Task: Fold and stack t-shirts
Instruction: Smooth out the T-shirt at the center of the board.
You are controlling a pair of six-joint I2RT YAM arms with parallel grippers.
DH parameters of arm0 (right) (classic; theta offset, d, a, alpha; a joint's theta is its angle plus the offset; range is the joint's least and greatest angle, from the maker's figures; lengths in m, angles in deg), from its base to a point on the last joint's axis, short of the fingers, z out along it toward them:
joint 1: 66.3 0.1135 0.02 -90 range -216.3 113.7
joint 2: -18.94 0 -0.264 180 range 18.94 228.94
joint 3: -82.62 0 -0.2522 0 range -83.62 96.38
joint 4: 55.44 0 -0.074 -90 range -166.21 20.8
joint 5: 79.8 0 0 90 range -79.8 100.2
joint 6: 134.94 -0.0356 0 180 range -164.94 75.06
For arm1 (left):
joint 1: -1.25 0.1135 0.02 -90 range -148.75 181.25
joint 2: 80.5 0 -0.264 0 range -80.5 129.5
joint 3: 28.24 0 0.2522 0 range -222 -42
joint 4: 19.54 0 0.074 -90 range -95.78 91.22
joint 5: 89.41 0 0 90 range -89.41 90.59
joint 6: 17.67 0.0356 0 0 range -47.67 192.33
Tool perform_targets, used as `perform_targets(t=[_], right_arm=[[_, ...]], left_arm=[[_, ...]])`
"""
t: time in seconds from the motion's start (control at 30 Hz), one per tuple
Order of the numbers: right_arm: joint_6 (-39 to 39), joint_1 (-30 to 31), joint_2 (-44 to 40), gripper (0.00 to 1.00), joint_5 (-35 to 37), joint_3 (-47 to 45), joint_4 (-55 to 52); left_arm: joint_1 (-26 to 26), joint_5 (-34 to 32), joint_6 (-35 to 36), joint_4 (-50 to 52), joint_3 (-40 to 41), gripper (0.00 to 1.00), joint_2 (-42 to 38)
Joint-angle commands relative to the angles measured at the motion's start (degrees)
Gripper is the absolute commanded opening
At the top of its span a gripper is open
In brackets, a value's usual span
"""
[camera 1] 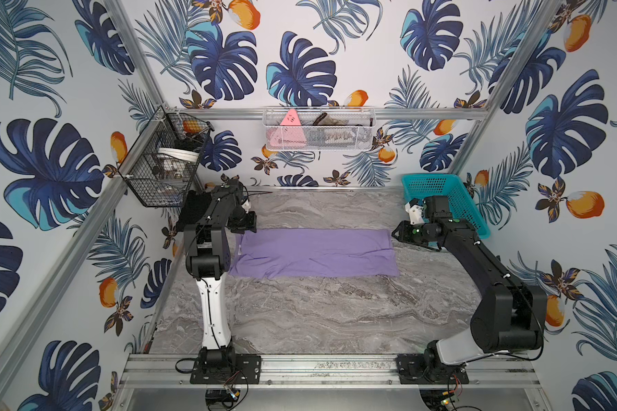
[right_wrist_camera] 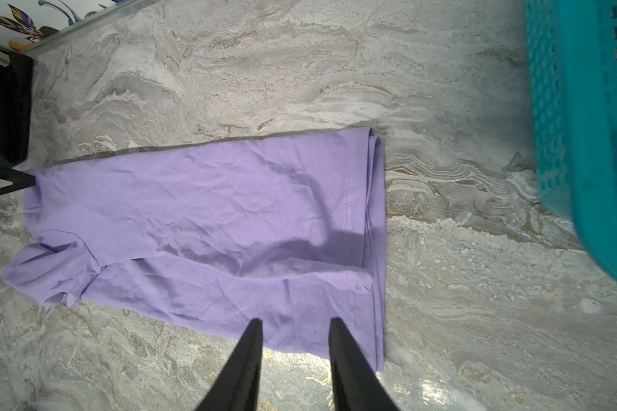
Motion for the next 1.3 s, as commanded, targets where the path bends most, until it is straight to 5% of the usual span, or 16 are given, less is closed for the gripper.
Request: perform_targets(t=[0.0, 0.23, 0.47, 0.6, 0.73, 1.27], right_arm=[[0.3, -0.1, -0.4, 0.35, 0.4, -0.1, 0.0], [-0.3, -0.1, 0.5, 0.34, -0.3, 0.2, 0.4], [0.0, -0.1, 2.4, 0.33, -0.6, 3.2, 0.0], [0.3, -0.1, 2.8, 0.33, -0.4, 4.2, -0.3], [0.4, -0.1, 2.5, 0.33, -0.4, 3.8, -0.3], [0.6, -0.1, 0.2, 0.31, -0.3, 1.1, 0.6]], left_arm=[[1.0, -0.8, -1.7, -0.4, 2.2, 0.58, -2.3], [2.4, 1.7, -2.8, -2.2, 7.5, 0.59, -5.7], [2.4, 3.6, -3.3, -4.3, 8.3, 0.44, -2.1], [2.4, 3.8, -3.2, -4.5, 6.5, 0.27, -0.2], [2.5, 3.5, -3.4, -3.9, 4.1, 0.00, -0.7], [2.5, 5.5, -4.2, -4.4, 0.4, 0.00, -6.3]])
